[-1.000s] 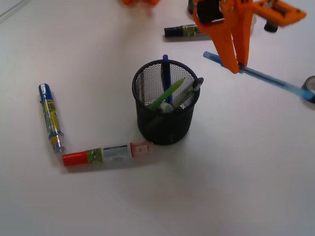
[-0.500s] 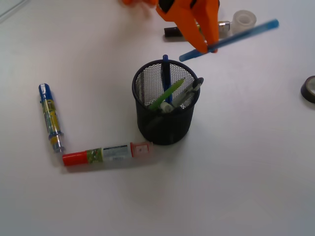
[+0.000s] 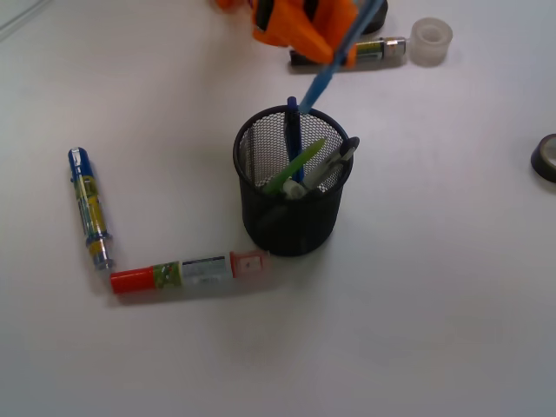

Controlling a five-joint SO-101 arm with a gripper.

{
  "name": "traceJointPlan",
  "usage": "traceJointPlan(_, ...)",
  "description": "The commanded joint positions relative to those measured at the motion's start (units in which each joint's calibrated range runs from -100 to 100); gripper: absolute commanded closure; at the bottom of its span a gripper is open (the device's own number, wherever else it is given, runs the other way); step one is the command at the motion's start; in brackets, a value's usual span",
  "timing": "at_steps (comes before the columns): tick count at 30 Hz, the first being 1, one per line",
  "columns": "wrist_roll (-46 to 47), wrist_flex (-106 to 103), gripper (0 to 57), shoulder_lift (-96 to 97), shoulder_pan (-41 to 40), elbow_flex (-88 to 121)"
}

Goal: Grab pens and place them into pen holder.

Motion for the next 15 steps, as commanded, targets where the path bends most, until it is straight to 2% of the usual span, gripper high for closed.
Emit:
traceJointPlan(1, -1.7, -4.5, 57.1, 2.5, 0.7, -0.5)
traceJointPlan(4, -2.4, -4.5, 56.0, 3.7, 0.9, -0.5)
traceJointPlan(9, -2.4, -2.5, 39.6, 4.4, 1.3, -3.4)
traceJointPlan(12, -2.4, 1.8, 34.8, 4.4, 1.3, -7.0)
traceJointPlan(15, -1.6, 5.4, 32.9, 3.5, 1.2, -11.3)
